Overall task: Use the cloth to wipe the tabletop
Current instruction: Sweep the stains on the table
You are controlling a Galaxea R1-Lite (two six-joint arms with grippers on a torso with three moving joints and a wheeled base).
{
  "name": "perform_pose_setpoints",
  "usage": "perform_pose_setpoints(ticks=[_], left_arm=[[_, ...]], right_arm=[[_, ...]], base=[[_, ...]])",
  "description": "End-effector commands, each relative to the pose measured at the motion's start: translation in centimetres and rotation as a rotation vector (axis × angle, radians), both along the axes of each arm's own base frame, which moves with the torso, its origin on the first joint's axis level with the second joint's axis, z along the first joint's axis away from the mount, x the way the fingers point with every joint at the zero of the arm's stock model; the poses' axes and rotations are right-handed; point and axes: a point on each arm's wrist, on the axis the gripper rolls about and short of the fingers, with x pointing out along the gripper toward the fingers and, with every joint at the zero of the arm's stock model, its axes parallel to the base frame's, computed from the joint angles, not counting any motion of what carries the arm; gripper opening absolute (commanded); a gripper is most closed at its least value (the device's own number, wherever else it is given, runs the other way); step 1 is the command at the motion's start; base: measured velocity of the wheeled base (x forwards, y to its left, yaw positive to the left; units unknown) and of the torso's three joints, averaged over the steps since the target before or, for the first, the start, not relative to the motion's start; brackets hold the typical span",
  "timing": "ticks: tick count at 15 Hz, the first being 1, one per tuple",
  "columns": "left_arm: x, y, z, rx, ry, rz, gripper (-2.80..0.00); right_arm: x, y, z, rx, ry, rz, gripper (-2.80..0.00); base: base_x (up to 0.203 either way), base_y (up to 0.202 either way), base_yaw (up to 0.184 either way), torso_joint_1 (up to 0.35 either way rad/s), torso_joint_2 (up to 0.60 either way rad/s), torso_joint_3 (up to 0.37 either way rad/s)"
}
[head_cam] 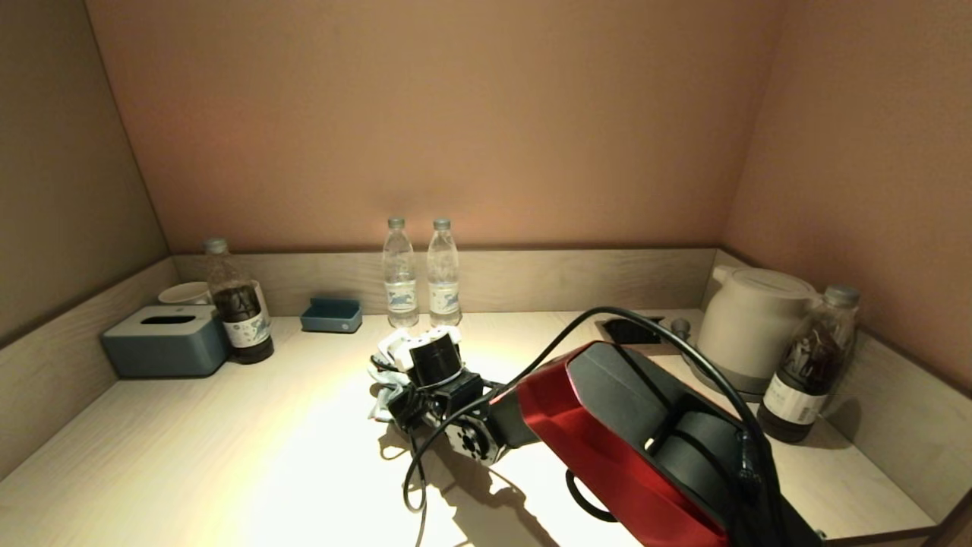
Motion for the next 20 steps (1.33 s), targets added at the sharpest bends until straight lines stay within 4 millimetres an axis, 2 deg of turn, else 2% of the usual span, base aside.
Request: perform_pose_setpoints(ticks=[1, 6, 8, 12, 14, 17, 19, 20], left_arm=[[0.0, 0.0, 0.0, 0.0, 0.0, 0.001, -2.8], [0.0, 0.0, 0.0, 0.0, 0.0, 0.0, -2.8], [0.0, 0.0, 0.0, 0.0, 0.0, 0.001, -2.8], [0.0, 0.0, 0.0, 0.0, 0.0, 0.001, -2.8], [0.0, 0.0, 0.0, 0.0, 0.0, 0.001, -2.8], [0.0, 0.0, 0.0, 0.0, 0.0, 0.001, -2.8], [0.0, 0.0, 0.0, 0.0, 0.0, 0.001, -2.8], [0.0, 0.0, 0.0, 0.0, 0.0, 0.001, -2.8]], right_arm=[[-1.7, 0.3, 1.6, 0.03, -0.033, 0.027, -2.8], [-7.4, 0.9, 2.4, 0.043, -0.043, 0.124, -2.8], [-9.8, 0.8, 1.9, 0.031, -0.03, 0.163, -2.8], [-13.1, 1.0, 2.3, 0.044, -0.046, 0.226, -2.8], [-13.2, 1.3, 1.9, 0.043, -0.044, 0.234, -2.8], [-12.4, 1.7, 1.3, 0.044, -0.044, 0.22, -2.8], [-9.7, 0.4, 0.3, 0.03, -0.038, 0.151, -2.8], [-9.1, 0.0, 0.0, 0.024, -0.039, 0.131, -2.8]], base=[[0.0, 0.0, 0.0, 0.0, 0.0, 0.0], [0.0, 0.0, 0.0, 0.0, 0.0, 0.0], [0.0, 0.0, 0.0, 0.0, 0.0, 0.0], [0.0, 0.0, 0.0, 0.0, 0.0, 0.0], [0.0, 0.0, 0.0, 0.0, 0.0, 0.0], [0.0, 0.0, 0.0, 0.0, 0.0, 0.0], [0.0, 0.0, 0.0, 0.0, 0.0, 0.0], [0.0, 0.0, 0.0, 0.0, 0.0, 0.0]])
